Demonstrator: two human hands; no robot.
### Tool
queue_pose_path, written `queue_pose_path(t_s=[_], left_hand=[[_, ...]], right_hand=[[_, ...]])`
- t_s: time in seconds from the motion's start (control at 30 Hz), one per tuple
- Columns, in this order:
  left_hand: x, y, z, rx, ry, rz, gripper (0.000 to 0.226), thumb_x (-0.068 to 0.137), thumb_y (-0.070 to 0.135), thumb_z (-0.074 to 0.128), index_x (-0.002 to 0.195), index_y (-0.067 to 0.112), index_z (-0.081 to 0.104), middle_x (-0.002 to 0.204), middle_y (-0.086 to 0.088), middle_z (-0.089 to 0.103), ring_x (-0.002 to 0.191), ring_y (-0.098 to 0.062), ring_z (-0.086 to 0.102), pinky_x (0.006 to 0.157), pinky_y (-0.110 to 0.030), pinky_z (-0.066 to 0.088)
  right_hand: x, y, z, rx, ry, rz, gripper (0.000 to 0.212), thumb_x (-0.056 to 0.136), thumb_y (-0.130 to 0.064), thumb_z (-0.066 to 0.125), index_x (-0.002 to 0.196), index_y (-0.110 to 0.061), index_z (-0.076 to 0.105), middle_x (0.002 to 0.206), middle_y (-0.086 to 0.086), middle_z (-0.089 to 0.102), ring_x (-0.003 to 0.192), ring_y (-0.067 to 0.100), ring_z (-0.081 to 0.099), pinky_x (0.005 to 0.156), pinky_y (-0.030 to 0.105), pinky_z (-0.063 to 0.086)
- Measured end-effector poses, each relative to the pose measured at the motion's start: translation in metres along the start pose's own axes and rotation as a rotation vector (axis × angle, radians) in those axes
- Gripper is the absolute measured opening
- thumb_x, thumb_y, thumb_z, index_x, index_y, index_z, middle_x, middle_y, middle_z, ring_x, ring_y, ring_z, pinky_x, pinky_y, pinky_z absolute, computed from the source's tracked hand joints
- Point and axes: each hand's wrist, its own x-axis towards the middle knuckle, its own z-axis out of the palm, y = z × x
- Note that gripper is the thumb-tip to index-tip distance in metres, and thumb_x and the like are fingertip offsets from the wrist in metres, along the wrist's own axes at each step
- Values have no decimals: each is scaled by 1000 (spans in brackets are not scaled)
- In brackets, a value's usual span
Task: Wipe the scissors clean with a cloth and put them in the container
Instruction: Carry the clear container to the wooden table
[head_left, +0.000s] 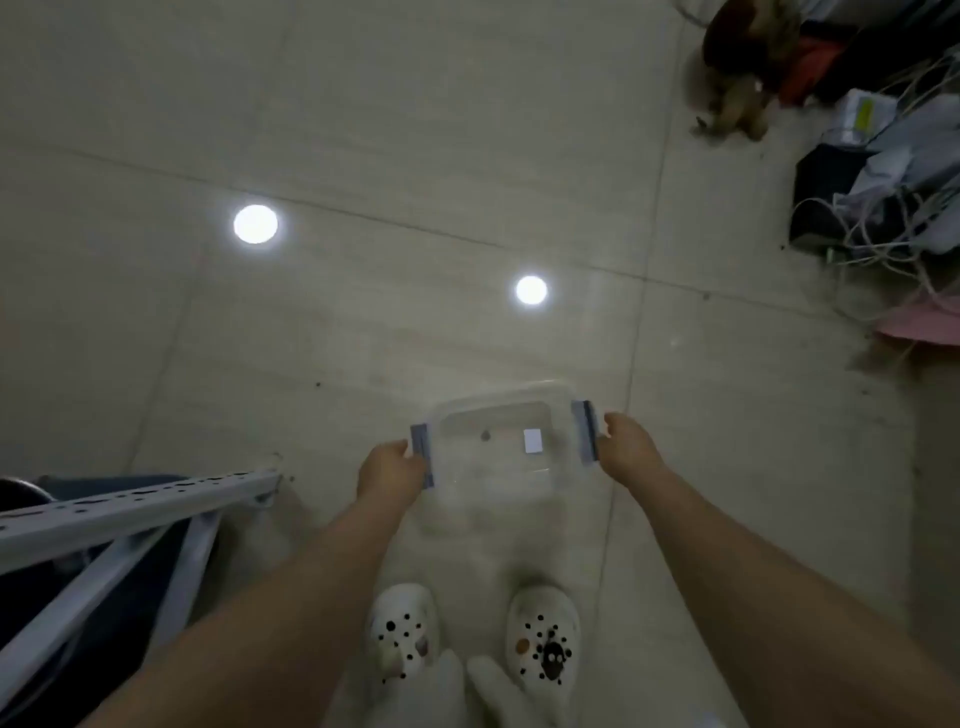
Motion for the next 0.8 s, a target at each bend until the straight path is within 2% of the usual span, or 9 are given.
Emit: queue_pose_path(t_s=[0.13,0.2,0.33,0.43,0.53,0.67,0.73,0.8], left_hand=[[41,-11,27,-62,-48,-46,65,97,22,51,149,4,17,155,-13,23,138,-29,32,110,-33,27],[54,-15,38,-95,-59,-105,72,95,22,55,149,0,13,153,-17,25,135,-32,36,106,-34,33],[67,-19,52,-139,-55,-155,60,93,20,59,138,-6,29,136,-21,44,117,-34,51,93,-36,44],[72,-23,58,-163,-25,-129,46,92,13,58,131,-7,42,128,-23,53,111,-36,55,95,-40,47],[67,-20,55,-163,24,-106,36,90,12,60,120,-6,53,112,-22,60,102,-35,59,90,-41,49],[37,-1,32,-216,19,-80,25,89,14,61,108,-2,59,77,-11,56,79,-28,55,78,-34,48],[12,19,12,-309,20,-103,24,90,23,61,98,0,61,74,-9,55,76,-27,55,76,-32,46],[-12,43,-13,-412,44,-192,39,93,35,51,74,2,58,68,-9,54,69,-26,54,73,-32,45]], right_hand=[[42,10,27,29,13,89,45,97,-19,50,131,6,34,133,26,46,119,37,49,91,38,40],[55,14,38,64,11,117,51,94,-17,57,131,7,31,133,27,46,118,38,50,90,39,41],[70,23,49,107,-3,138,54,88,-16,65,129,5,37,130,25,50,116,38,51,88,40,43],[74,27,55,70,35,90,45,88,-13,64,125,5,45,124,24,54,112,38,54,86,40,44],[69,30,51,62,85,53,41,89,-11,61,123,5,46,122,24,56,109,37,55,78,34,41],[39,23,27,118,104,68,40,88,-10,62,121,3,45,120,24,57,108,37,56,83,36,43],[16,15,6,157,92,73,39,88,-8,62,120,4,44,119,23,58,107,36,56,83,36,42],[-11,4,-20,246,102,77,40,85,-6,64,119,5,46,117,22,58,105,35,57,80,34,42]])
